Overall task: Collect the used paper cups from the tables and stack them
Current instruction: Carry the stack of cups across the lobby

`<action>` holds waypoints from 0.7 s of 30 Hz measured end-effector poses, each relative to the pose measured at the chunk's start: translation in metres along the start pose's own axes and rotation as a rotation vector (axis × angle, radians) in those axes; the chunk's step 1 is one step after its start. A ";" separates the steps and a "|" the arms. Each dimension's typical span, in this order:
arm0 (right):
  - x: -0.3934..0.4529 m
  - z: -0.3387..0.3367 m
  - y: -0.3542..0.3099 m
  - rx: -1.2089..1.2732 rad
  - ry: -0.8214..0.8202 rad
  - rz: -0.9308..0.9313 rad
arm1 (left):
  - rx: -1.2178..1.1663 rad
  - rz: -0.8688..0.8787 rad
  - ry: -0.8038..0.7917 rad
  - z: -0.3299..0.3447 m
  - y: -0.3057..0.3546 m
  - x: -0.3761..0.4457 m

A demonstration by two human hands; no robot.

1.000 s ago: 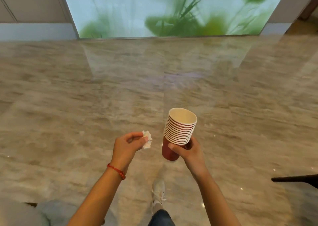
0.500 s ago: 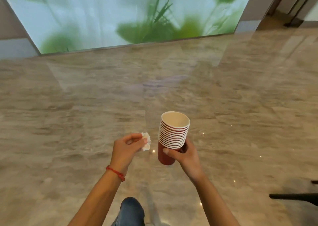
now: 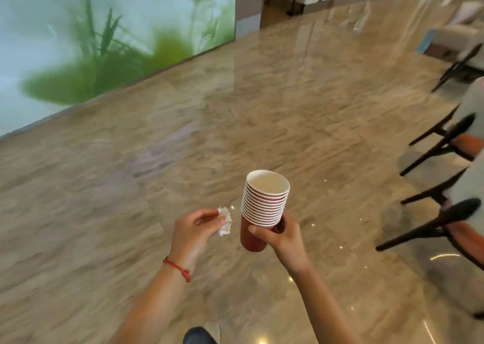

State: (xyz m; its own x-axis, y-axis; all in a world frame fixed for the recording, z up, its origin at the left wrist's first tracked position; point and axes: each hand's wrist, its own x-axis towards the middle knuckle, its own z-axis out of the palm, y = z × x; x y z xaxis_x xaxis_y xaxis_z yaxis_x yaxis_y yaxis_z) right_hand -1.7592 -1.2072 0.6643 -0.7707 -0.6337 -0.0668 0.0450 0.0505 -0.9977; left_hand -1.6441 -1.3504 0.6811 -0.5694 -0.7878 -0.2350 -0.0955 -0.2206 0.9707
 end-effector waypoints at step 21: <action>0.168 -0.138 -0.019 0.026 0.523 -0.028 | 0.071 -0.017 -0.524 0.231 0.020 0.215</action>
State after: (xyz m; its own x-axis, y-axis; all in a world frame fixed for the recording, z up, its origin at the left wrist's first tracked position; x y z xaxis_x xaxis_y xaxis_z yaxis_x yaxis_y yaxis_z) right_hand -1.9774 -1.2083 0.6739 -0.9859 -0.1644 -0.0325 0.0303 0.0156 -0.9994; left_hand -1.9568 -1.3912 0.6620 -0.8975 -0.3869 -0.2117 -0.1529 -0.1773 0.9722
